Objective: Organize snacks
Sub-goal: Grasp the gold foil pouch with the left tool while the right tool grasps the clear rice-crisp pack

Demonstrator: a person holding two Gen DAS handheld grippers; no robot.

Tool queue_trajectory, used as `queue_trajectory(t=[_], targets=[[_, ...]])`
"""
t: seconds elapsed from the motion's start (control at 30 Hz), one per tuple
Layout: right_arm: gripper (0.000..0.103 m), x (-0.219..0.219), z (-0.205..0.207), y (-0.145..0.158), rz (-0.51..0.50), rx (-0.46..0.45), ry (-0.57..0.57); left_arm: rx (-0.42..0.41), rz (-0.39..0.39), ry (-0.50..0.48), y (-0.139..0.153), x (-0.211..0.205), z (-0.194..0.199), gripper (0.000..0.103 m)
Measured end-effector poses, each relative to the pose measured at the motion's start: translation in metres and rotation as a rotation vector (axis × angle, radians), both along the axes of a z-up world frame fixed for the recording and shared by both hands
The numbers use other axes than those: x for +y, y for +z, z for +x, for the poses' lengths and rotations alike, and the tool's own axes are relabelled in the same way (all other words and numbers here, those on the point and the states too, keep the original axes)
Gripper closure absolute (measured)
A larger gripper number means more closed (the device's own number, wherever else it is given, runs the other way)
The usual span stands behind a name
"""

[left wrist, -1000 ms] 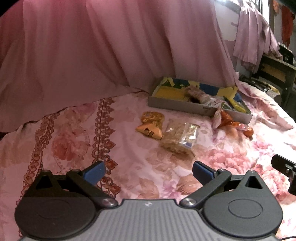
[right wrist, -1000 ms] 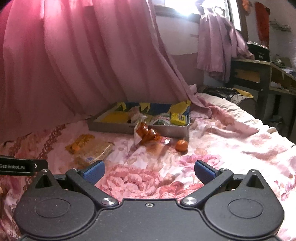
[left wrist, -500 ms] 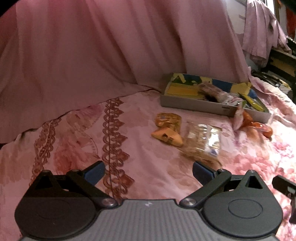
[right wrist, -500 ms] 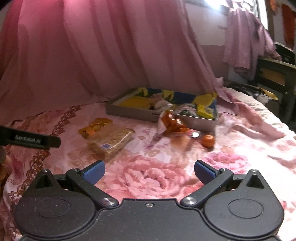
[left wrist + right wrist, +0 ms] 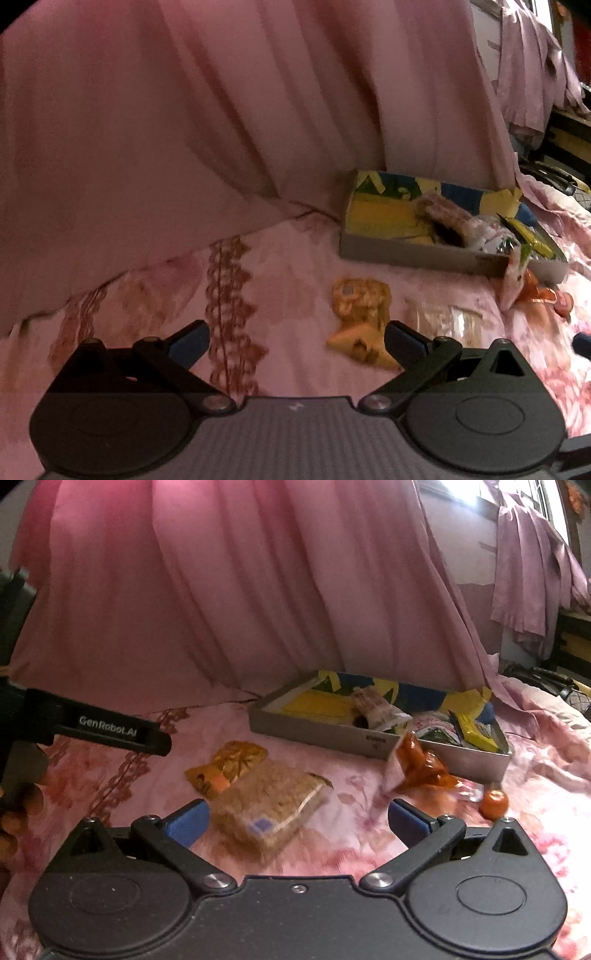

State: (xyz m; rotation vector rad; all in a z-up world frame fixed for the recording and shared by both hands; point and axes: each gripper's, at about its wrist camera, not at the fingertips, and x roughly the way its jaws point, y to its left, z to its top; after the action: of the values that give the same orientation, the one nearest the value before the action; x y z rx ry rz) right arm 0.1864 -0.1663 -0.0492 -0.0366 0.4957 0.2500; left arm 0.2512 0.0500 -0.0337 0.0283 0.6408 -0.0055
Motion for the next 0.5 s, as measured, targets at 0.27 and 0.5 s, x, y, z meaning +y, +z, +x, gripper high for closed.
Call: queue_trajectory(t=[0.27, 0.5], targets=[[0.001, 0.036, 0.031, -0.016, -0.001, 0.024, -0.034, 0.051, -0.014, -0.154, -0.006, -0.003, 0.047, 0.000], [0.001, 0.060, 0.054, -0.033, -0.032, 0.074, -0.092, 0.119, -0.064, -0.195, -0.023, -0.007, 0.074, 0.000]])
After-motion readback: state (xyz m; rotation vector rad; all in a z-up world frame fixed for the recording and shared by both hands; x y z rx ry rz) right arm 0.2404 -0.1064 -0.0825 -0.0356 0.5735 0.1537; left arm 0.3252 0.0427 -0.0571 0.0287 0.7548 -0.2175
